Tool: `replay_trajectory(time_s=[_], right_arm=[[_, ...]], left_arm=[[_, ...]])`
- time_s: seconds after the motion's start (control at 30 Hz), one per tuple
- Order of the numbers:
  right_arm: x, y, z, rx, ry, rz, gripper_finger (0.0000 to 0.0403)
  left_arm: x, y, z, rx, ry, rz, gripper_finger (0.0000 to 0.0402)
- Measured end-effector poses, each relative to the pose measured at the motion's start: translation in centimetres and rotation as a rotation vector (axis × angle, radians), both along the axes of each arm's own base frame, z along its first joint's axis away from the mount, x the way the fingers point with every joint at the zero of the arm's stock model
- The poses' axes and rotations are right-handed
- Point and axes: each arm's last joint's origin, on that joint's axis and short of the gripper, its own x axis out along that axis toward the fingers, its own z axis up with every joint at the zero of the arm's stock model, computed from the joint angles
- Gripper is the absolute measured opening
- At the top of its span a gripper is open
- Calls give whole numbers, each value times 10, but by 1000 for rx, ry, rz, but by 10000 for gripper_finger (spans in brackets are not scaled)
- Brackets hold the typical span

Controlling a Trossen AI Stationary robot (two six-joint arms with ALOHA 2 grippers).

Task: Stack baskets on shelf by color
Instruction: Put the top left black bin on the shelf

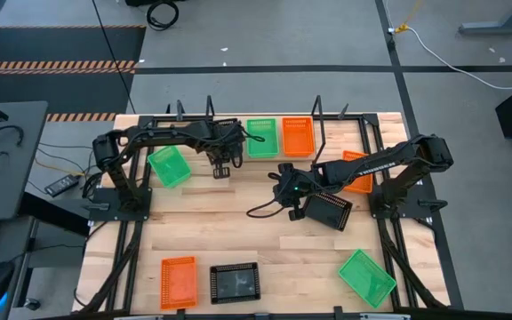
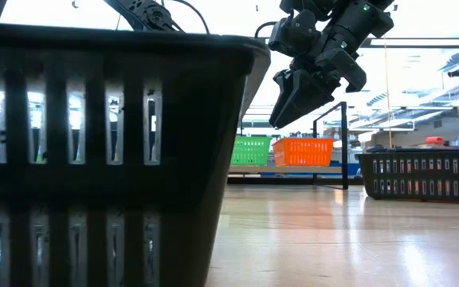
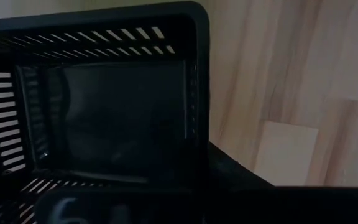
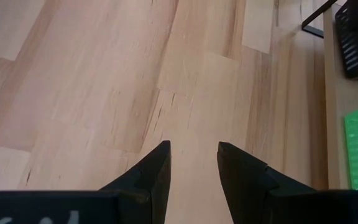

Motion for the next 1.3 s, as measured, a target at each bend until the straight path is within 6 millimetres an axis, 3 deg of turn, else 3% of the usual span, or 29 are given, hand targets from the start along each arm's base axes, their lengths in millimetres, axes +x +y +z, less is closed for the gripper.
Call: replay_trajectory(time_s=[0.37,0.97,1.3], right_arm=[[0,0,0,0,0,-1,137],[0,1,0,15,-1,12,137],[0,1,0,15,-1,12,137]], left_arm=[[4,-9,0,14,16,-95,9],[-1,4,0,23,21,-73,10],[-1,4,-2,19,25,-61,51]])
